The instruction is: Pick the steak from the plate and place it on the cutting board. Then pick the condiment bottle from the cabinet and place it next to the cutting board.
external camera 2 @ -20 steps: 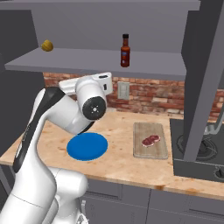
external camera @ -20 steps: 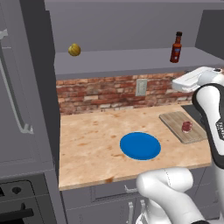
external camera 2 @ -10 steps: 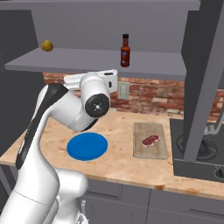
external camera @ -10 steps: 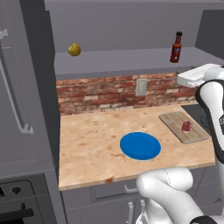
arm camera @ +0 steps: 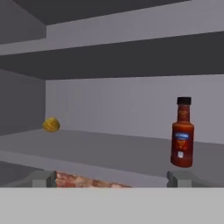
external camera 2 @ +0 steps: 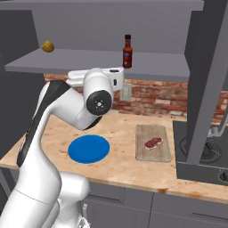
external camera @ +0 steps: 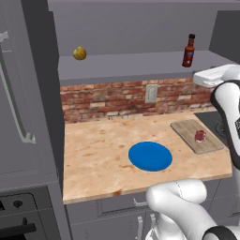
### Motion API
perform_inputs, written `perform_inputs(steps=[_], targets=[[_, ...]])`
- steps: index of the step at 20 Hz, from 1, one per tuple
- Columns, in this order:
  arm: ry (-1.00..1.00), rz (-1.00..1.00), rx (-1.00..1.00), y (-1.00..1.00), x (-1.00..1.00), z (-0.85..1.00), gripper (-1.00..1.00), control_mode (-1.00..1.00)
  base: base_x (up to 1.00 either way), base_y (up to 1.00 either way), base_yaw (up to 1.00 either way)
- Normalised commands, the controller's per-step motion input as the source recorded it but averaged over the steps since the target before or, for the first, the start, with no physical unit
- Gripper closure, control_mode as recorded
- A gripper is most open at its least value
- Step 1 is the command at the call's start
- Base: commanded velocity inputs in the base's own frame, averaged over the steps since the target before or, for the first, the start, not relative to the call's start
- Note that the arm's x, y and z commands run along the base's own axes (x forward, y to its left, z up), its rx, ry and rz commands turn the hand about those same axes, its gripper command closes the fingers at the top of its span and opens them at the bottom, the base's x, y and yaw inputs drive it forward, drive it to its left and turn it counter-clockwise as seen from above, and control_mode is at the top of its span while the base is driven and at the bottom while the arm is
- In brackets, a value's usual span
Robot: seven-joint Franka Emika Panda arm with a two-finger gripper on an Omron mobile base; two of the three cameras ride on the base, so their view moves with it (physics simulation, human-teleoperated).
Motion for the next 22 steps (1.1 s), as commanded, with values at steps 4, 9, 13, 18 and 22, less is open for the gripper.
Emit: perform_inputs(steps=[4, 9, 13, 18, 22], targets=[[0.0, -0.06, 0.0, -0.03, 0.06, 0.08, -1.0, -1.0, 0.0, 0.0, 0.0], [0.0, -0.06, 0.0, -0.02, 0.07, 0.03, -1.0, -1.0, 0.0, 0.0, 0.0], [0.0, -0.05, 0.0, -0.03, 0.08, 0.0, -1.0, -1.0, 0.0, 0.0, 0.0], [-0.02, -0.05, 0.0, -0.03, 0.08, 0.0, -1.0, -1.0, 0.0, 0.0, 0.0], [-0.02, -0.04, 0.01, -0.04, 0.05, 0.0, -1.0, -1.0, 0.0, 0.0, 0.0]])
